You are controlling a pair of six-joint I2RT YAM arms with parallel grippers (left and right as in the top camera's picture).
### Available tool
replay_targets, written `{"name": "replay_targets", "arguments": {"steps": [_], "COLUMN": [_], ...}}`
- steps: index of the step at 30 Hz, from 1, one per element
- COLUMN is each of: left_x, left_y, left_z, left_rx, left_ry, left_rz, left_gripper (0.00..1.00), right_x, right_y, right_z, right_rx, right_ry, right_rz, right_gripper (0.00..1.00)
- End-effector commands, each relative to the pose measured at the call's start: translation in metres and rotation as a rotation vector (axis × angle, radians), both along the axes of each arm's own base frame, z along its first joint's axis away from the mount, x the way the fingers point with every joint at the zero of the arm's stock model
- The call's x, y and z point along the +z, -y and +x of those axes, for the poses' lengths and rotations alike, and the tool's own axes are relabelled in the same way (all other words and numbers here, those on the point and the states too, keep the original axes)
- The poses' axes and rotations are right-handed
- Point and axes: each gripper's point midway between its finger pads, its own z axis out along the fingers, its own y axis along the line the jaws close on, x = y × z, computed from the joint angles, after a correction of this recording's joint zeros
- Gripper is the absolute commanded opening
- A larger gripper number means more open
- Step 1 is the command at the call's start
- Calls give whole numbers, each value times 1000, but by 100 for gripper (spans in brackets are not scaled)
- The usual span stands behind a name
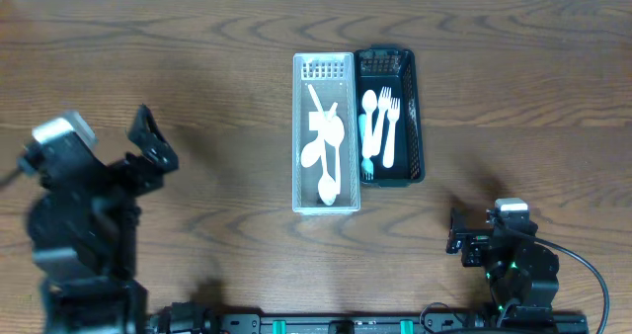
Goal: Pack container
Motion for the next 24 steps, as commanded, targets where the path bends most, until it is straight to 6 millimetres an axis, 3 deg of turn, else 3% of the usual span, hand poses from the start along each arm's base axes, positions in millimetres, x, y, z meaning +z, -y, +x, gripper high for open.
{"name": "replay_targets", "arguments": {"steps": [1,7,12,17,24], "left_x": [-37,-113,-151,-178,-195], "left_y": [5,7,7,8,8], "left_z": [-4,-13,-19,-23,-25], "left_rx": [-24,-25,-25,-25,-26], "left_ry": [13,-2,11,13,22], "left_rz": [-35,-37,-35,-35,-34], "left_gripper": [98,98,98,98,98], "right_x": [-2,-2,-2,-2,-2], "right_y": [1,1,1,1,1], "right_z": [0,0,0,0,0], "right_rx": [-12,-12,-12,-12,-12], "right_ry": [-1,-1,-1,-1,-1], "right_rz": [5,5,5,5,5], "right_gripper": [99,99,99,99,99]}}
